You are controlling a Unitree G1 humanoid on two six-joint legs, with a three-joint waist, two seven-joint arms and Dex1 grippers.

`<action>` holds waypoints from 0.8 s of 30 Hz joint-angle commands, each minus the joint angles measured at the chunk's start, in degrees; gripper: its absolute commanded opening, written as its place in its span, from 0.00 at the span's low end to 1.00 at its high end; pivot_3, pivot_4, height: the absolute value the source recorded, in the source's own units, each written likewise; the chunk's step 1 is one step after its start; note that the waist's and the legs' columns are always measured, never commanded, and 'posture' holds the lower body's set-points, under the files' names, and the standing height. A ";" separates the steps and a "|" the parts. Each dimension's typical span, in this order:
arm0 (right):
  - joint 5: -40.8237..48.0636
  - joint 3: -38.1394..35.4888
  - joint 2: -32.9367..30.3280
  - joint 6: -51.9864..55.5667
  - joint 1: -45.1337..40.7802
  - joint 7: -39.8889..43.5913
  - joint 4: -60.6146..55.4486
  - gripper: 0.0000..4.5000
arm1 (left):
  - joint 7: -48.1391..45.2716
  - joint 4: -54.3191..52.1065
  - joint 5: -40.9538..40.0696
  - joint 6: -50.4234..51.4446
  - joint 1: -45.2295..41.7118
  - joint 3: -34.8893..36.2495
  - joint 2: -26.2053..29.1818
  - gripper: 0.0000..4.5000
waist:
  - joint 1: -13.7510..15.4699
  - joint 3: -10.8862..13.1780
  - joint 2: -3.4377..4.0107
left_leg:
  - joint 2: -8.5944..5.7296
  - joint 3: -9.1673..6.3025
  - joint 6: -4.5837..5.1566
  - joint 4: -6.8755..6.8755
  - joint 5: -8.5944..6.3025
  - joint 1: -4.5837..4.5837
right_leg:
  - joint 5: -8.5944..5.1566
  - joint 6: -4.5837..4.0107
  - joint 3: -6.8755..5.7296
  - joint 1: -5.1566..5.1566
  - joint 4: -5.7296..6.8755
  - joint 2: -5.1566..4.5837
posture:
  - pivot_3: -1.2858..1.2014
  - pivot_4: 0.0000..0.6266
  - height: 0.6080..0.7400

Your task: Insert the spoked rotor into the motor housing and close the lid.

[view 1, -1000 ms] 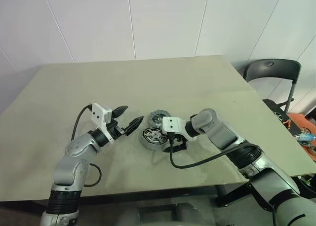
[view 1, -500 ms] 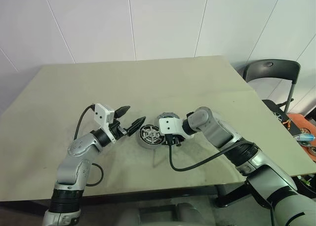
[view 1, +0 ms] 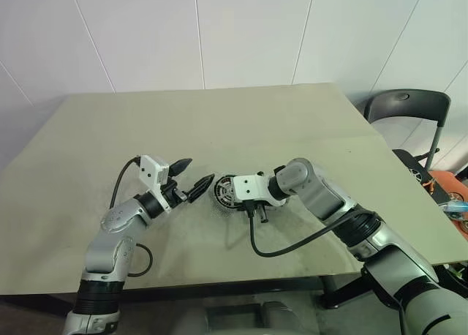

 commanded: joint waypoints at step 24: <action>3.47 -1.69 -3.37 -2.93 -1.64 9.68 -0.96 0.01 | -2.53 -3.47 -1.16 -2.66 1.02 1.53 1.15 1.00 | 0.68 0.00 0.00 | 0.01 0.00 0.00 -0.01 0.00 0.00 | 0.01 0.01 0.00 -0.02 0.02 0.01 | 0.52 0.00 1.00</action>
